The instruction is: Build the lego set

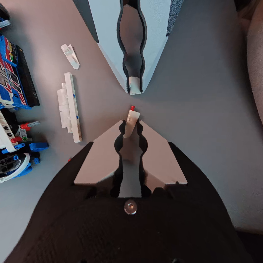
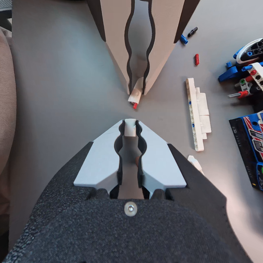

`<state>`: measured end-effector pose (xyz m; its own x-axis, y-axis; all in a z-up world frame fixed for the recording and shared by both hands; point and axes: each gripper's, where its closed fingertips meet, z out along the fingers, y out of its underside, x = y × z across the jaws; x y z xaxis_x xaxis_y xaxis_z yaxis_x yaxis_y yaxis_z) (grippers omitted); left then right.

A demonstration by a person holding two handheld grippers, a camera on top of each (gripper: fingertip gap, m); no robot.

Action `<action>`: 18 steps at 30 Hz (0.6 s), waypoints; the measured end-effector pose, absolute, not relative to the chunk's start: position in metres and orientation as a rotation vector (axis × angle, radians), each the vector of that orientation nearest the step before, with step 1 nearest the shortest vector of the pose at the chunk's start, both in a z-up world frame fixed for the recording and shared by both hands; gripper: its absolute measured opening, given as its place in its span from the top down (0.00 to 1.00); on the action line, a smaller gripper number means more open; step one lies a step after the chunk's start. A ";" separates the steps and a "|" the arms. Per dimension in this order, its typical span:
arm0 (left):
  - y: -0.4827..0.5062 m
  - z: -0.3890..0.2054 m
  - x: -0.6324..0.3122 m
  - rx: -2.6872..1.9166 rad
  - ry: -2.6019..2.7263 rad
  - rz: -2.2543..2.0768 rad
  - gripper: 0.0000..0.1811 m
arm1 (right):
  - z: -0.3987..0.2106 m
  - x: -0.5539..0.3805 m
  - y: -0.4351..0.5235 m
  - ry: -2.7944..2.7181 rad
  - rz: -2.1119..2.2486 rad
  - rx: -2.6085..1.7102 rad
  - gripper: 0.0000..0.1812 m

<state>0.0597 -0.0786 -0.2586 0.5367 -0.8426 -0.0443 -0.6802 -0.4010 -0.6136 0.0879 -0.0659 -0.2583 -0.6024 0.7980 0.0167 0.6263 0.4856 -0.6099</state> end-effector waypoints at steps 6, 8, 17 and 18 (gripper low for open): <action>-0.081 -0.258 0.063 -2.225 1.003 -0.272 0.93 | -0.259 0.079 -0.069 -2.478 0.818 -1.152 0.93; -0.083 -0.258 0.064 -2.219 0.972 -0.269 0.93 | -0.259 0.078 -0.070 -2.491 0.819 -1.136 0.93; -0.080 -0.258 0.066 -2.228 0.898 -0.314 0.94 | -0.259 0.076 -0.071 -2.491 0.839 -1.094 0.93; -0.081 -0.258 0.066 -2.221 0.905 -0.306 0.94 | -0.259 0.077 -0.071 -2.494 0.844 -1.085 0.93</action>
